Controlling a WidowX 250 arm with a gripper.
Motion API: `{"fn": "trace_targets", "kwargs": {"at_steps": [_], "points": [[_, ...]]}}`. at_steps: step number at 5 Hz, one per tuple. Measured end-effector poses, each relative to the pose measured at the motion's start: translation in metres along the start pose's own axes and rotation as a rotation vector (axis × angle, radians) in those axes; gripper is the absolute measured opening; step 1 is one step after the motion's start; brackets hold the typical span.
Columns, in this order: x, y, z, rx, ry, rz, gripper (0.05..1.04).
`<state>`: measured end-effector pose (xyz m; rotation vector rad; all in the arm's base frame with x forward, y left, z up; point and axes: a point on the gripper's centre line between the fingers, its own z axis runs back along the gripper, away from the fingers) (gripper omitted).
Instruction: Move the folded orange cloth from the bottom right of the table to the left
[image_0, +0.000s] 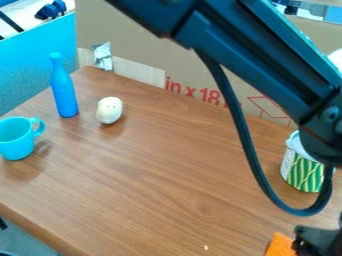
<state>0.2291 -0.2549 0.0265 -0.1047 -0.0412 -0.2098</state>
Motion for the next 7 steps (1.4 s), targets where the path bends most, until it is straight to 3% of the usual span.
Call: {"fn": "trace_targets", "kwargs": {"at_steps": [1, 2, 3, 4, 5, 7], "points": [[-0.004, 0.007, -0.004, -0.010, 0.020, 0.001, 1.001], [-0.004, 0.032, -0.012, 0.014, 0.051, 0.010, 1.001], [-0.019, 0.077, -0.001, 0.058, 0.082, 0.032, 1.001], [-0.036, 0.139, 0.011, 0.074, 0.116, 0.150, 1.001], [-0.038, 0.177, 0.015, 0.022, 0.104, 0.168, 1.001], [-0.039, 0.191, 0.018, 0.001, 0.094, 0.182, 1.001]]}}
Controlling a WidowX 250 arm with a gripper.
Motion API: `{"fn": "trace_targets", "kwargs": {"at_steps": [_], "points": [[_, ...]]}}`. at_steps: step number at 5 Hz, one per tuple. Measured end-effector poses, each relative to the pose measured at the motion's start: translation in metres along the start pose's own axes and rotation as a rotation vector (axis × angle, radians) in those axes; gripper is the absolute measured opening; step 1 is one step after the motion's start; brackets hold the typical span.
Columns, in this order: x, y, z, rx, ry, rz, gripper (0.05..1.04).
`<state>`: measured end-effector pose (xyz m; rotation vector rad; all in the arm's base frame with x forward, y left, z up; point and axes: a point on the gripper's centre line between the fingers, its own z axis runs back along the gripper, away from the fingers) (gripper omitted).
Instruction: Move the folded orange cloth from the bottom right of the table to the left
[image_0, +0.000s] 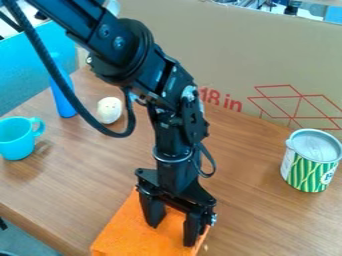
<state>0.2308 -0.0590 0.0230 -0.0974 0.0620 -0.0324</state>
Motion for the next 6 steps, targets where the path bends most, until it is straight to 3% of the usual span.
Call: {"fn": "trace_targets", "kwargs": {"at_steps": [1, 4, 6], "points": [[-0.003, -0.002, 0.007, 0.006, 0.001, -0.023, 1.001], [-0.016, -0.007, 0.078, 0.055, -0.140, -0.067, 1.001], [-0.027, -0.015, 0.084, 0.058, -0.117, -0.078, 1.001]]}}
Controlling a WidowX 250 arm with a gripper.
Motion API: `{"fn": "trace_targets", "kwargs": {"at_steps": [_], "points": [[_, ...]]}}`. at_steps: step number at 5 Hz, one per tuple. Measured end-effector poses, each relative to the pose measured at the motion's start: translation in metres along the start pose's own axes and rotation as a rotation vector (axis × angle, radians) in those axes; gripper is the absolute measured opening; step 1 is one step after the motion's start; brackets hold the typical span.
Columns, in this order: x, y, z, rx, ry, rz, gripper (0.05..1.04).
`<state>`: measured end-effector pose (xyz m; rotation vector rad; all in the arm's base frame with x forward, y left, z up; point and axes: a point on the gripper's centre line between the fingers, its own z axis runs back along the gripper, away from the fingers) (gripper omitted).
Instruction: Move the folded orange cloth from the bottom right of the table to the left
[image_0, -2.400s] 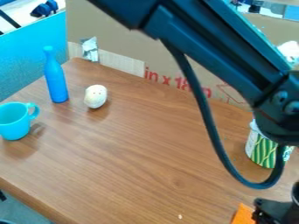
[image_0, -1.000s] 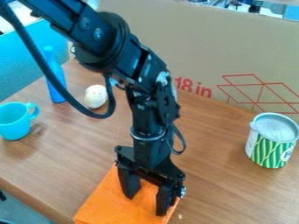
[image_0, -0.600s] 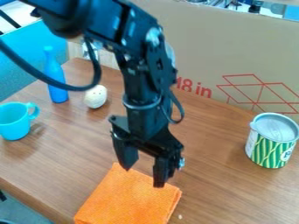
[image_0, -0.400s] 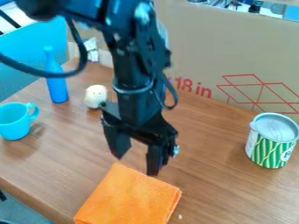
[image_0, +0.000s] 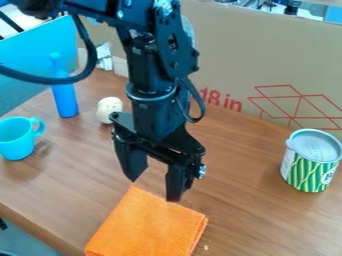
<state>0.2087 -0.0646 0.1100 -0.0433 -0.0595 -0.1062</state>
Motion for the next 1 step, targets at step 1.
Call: {"fn": "trace_targets", "kwargs": {"at_steps": [1], "points": [[0.0000, 0.0000, 0.0003, 0.000, -0.002, 0.000, 1.001]]}}
